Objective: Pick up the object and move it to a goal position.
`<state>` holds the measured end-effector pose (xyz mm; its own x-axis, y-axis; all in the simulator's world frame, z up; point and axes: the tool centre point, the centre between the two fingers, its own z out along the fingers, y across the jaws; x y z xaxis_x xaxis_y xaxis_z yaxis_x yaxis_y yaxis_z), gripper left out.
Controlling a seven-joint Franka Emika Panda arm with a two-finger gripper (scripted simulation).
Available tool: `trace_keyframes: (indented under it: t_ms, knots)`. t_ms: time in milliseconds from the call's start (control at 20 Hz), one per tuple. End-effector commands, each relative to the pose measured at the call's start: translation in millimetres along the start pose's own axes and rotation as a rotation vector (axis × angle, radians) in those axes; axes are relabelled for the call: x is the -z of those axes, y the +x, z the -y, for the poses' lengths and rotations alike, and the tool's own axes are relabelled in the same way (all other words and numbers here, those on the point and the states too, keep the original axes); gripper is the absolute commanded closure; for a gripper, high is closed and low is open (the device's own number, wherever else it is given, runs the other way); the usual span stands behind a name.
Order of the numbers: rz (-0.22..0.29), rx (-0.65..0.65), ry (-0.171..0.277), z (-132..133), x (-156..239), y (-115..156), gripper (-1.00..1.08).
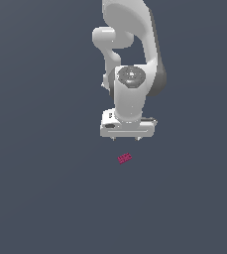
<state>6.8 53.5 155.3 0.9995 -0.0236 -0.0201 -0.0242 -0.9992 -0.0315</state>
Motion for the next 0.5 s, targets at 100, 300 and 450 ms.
trace_keyframes:
  t_ms: [100,300,450]
  knots:
    - [0.000,-0.095,0.001,0.8,-8.2,2.4,-0.92]
    - [-0.001,-0.202,0.002,1.4,-17.2,4.9,-0.92]
    - [-0.001,-0.284,0.002,1.9,-24.3,6.9,-0.92]
